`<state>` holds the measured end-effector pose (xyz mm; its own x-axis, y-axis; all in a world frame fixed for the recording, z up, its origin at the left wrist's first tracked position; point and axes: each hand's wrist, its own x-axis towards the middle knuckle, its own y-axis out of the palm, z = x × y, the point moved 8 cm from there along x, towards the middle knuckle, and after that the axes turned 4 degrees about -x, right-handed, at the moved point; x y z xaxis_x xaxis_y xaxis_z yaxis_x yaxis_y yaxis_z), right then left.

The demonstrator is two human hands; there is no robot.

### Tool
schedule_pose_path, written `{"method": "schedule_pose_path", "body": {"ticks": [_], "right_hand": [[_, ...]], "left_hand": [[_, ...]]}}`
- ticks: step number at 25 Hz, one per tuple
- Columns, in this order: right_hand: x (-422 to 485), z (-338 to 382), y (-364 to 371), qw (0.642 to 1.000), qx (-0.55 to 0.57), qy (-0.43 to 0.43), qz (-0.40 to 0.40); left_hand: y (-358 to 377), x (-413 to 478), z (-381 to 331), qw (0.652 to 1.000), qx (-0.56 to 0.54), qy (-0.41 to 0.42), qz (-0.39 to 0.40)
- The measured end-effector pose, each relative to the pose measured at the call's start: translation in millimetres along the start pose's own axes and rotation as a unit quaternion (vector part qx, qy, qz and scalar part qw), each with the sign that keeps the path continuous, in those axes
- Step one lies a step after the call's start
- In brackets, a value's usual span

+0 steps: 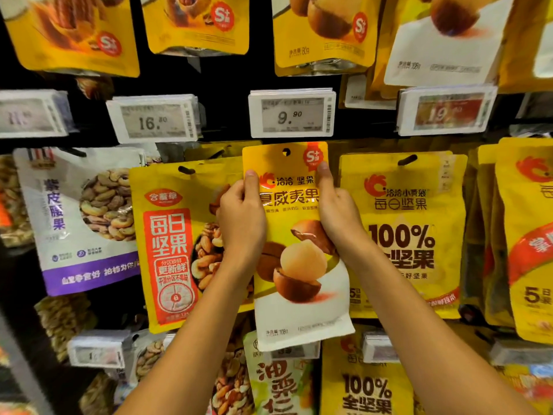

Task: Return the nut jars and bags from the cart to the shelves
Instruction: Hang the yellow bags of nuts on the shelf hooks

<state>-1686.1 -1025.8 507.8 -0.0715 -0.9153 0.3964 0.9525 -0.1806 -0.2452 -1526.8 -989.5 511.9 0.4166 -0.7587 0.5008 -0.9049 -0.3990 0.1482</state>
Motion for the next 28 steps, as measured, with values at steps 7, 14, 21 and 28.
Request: {"method": "schedule_pose_path", "body": {"ticks": [7, 14, 21, 28], "right_hand": [[10.6, -13.8, -3.7, 0.999, -0.04, 0.002, -0.018], [22.2, -23.5, -0.3, 0.99, -0.088, -0.032, -0.107], [-107.2, -16.4, 31.9, 0.958, -0.005, -0.242, -0.151], [-321.5, -36.6, 256.4, 0.894, 0.183, 0.002, 0.408]], "left_hand": [[0.8, 6.3, 10.3, 0.999, 0.035, 0.022, -0.033], [19.8, 28.7, 38.3, 0.983, 0.183, 0.003, -0.014], [-77.6, -55.3, 30.0, 0.999, -0.006, -0.023, -0.03], [-340.7, -277.8, 78.6, 0.933, 0.061, -0.254, -0.247]]}}
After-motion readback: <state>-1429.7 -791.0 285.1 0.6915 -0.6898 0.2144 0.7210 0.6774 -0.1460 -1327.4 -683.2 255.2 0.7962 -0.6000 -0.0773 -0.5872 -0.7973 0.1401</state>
